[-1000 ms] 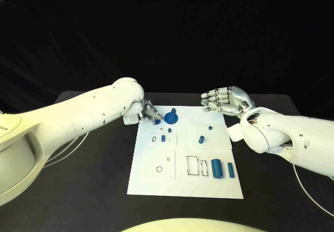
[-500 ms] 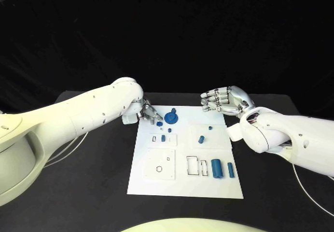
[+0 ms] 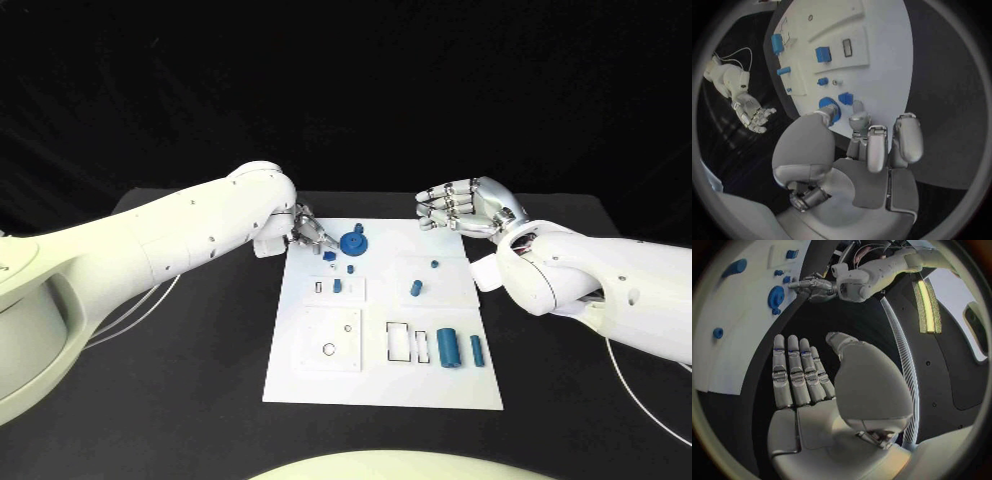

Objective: Assemble the parts on the task board

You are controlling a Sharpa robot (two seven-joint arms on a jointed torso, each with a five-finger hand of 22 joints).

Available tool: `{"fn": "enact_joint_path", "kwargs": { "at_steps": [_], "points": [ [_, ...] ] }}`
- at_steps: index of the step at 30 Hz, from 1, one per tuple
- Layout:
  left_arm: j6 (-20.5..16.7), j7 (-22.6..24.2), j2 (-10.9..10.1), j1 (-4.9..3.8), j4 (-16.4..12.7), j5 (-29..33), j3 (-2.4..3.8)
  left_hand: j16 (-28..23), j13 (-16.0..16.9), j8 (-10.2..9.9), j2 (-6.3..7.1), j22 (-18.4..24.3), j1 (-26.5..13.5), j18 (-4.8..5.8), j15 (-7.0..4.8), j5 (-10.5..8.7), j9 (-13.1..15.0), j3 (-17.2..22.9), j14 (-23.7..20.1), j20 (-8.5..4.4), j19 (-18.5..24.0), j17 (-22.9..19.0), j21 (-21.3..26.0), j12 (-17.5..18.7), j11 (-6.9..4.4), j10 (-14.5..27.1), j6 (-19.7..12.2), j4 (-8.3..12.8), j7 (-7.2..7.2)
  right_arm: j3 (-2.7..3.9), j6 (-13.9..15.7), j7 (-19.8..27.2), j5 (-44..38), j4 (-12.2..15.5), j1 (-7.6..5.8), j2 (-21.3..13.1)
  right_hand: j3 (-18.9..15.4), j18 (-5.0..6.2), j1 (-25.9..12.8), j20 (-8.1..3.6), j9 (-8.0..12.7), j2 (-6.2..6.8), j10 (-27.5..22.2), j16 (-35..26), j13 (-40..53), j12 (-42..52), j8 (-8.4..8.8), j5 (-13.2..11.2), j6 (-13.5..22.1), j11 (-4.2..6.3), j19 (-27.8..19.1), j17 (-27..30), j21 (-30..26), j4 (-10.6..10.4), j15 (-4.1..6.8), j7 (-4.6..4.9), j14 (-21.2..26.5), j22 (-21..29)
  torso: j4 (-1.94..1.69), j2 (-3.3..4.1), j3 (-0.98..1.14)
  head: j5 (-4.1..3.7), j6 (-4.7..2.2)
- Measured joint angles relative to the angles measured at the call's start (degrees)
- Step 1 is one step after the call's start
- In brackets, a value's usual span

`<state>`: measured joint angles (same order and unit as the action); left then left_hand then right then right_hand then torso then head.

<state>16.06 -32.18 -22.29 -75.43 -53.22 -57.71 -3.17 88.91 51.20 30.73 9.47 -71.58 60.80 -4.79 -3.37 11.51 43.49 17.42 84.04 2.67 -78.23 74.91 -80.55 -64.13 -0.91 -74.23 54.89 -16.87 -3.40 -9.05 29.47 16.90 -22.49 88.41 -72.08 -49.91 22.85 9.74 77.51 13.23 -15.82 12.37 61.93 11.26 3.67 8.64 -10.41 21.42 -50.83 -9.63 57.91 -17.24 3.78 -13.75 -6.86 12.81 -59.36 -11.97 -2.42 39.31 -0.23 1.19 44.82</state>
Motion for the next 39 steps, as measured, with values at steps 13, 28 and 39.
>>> {"fn": "enact_joint_path", "kwargs": {
  "at_steps": [13, 28, 39],
  "points": [
    [-6.6, 1.9, -2.4, -0.01, -6.0, -4.8, -0.12, -2.0, -7.0, -1.8, 0.73, 3.7, -0.3, 0.00, 0.43, 0.25, -0.7, -3.7, 0.0, 0.92, 2.6, 0.0, 2.3, 5.3, 1.92, 5.9, -3.9, 0.1, -1.81, 0.00, 0.0, 0.0, 0.0, 0.0, 0.00, -0.3, 0.0, 0.00, 0.0, 0.00, 0.0, 0.00, 0.0, 0.0, 0.0, 0.0, 0.00, 0.0, 0.0, 0.00, 0.0, 0.0, 0.0, 0.0, 0.00, 0.00, 0.0, 0.0, -0.10, -0.07, -0.02, -0.14, -0.20],
    [-3.7, 0.3, -0.2, 0.09, -4.6, -9.5, -0.91, -2.0, -6.8, -1.1, 0.13, 3.5, -0.2, 0.00, 0.42, 0.26, -0.3, -5.2, 0.0, 0.92, 2.6, 0.0, 2.3, 5.3, 1.84, 6.0, -3.7, -0.1, -1.60, 0.00, -0.1, 0.0, 0.0, -0.2, 0.02, 0.0, 0.0, 0.00, 0.0, 0.00, 0.0, 0.00, 0.0, 0.0, 0.0, 0.0, 0.00, 0.0, 0.0, 0.00, 0.0, 0.0, 0.0, 0.0, 0.00, 0.00, 0.0, 0.0, 0.04, 0.03, -0.03, 0.28, -0.41],
    [-0.6, -1.0, 0.6, 0.11, -4.0, -11.2, -0.98, -1.7, -5.8, 0.1, -1.01, 2.2, -0.4, 0.00, 0.42, 0.26, 0.4, -6.0, 0.0, 0.98, 2.2, 0.0, 1.9, 4.4, 1.31, 5.4, -3.1, 0.1, -0.98, -0.01, -0.2, -0.1, 0.0, -0.4, 0.05, 0.2, 0.0, 0.00, 0.0, 0.00, 0.0, 0.00, 0.0, 0.0, 0.0, 0.0, 0.00, 0.0, 0.0, 0.00, 0.0, 0.0, 0.0, 0.0, 0.00, 0.00, 0.0, 0.0, 0.01, 0.13, 0.03, 0.21, -0.24]
  ]
}}
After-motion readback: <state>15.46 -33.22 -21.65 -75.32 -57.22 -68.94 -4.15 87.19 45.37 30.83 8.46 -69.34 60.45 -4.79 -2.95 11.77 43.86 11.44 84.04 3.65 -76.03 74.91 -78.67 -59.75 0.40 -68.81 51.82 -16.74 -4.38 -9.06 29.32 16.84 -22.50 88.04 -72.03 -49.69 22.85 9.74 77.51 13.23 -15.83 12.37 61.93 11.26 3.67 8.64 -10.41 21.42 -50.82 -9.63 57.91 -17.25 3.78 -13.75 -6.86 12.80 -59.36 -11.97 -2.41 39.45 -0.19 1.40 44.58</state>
